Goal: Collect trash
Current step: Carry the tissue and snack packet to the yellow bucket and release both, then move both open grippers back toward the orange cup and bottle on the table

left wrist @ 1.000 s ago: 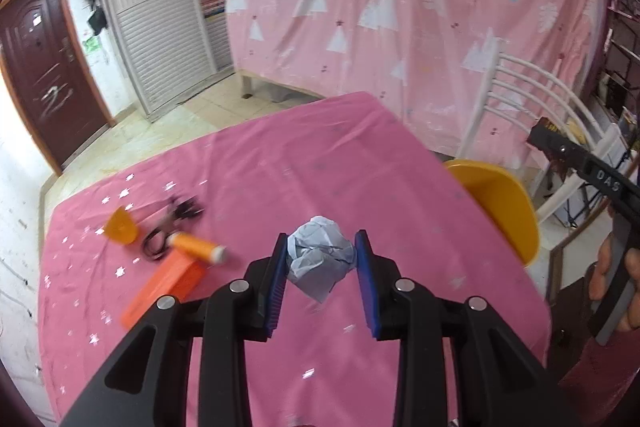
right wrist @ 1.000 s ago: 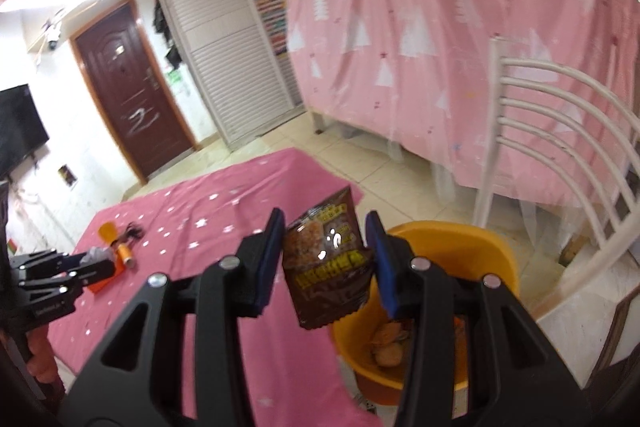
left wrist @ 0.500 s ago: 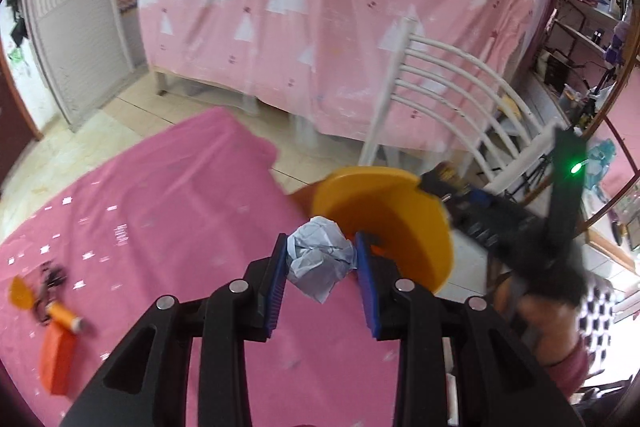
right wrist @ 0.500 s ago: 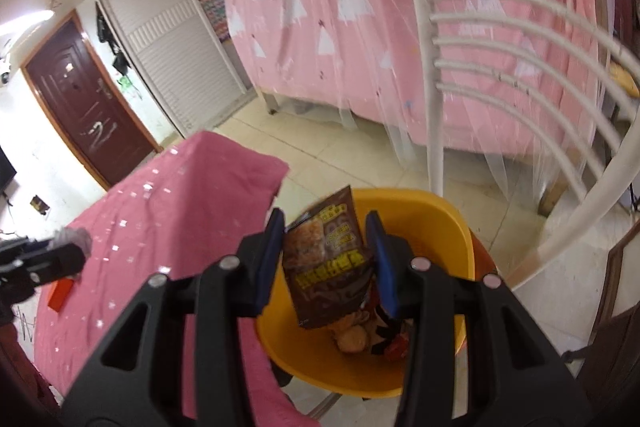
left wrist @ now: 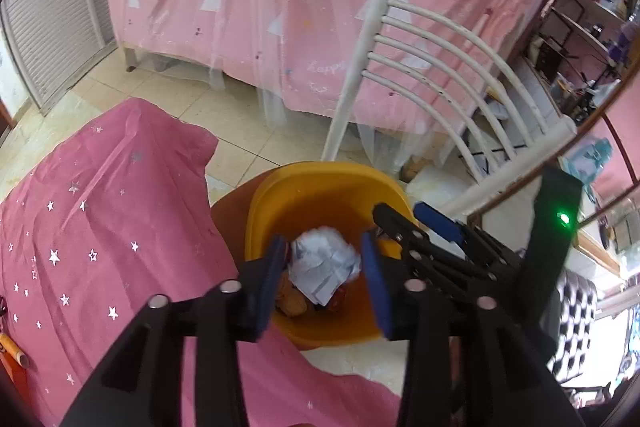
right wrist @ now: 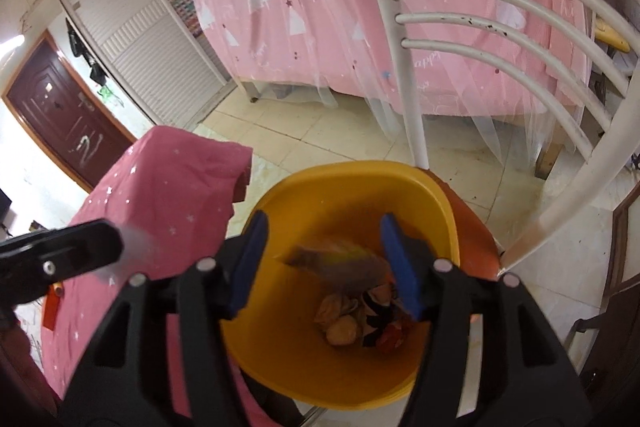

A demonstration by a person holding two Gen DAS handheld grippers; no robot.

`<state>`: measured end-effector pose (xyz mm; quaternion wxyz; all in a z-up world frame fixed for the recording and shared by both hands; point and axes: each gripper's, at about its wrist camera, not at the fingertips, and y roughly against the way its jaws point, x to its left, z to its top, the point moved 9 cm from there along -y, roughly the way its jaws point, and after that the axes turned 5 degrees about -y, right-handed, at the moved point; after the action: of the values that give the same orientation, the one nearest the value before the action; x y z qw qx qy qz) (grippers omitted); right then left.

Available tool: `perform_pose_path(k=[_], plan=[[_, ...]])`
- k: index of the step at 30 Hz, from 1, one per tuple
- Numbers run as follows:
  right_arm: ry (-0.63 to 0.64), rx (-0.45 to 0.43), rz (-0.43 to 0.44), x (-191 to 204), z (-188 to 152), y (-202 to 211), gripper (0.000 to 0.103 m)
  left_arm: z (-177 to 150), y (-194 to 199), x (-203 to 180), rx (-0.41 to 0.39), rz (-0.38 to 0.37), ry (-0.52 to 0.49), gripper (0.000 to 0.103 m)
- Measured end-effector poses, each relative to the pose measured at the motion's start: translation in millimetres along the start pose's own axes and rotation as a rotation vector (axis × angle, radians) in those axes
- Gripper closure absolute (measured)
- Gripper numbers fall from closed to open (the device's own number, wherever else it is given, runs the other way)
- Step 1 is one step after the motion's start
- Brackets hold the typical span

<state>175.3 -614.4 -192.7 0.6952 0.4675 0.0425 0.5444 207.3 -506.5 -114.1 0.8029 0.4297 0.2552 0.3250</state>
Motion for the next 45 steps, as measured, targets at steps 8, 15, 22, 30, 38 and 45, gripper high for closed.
perform_pose_path(k=[8, 15, 22, 30, 38, 45], plan=[[-0.016, -0.001, 0.012, -1.4, 2.1, -0.2, 0.047, 5.8, 7.6, -3.5, -0.031, 0.007, -0.004, 0.048], [0.013, -0.01, 0.019, 11.9, 1.8, 5.4, 0.046, 7.8, 33.2, 0.5, -0.07, 0.009, -0.003, 0.046], [0.054, -0.051, 0.051, 37.9, 6.7, 25.4, 0.038, 1.5, 65.0, 18.7, -0.129, 0.015, 0.041, 0.039], [0.179, -0.108, 0.092, 98.6, -0.1, 54.6, 0.02, -20.2, 115.8, 61.3, -0.213, 0.028, 0.104, 0.026], [0.336, -0.096, 0.152, 171.6, -31.6, 66.0, 0.018, -34.3, 161.9, 129.2, -0.266, 0.133, 0.148, 0.023], [0.462, -0.03, 0.211, 238.0, -68.9, 57.7, 0.018, -45.2, 200.6, 200.0, -0.293, 0.276, 0.192, 0.022]])
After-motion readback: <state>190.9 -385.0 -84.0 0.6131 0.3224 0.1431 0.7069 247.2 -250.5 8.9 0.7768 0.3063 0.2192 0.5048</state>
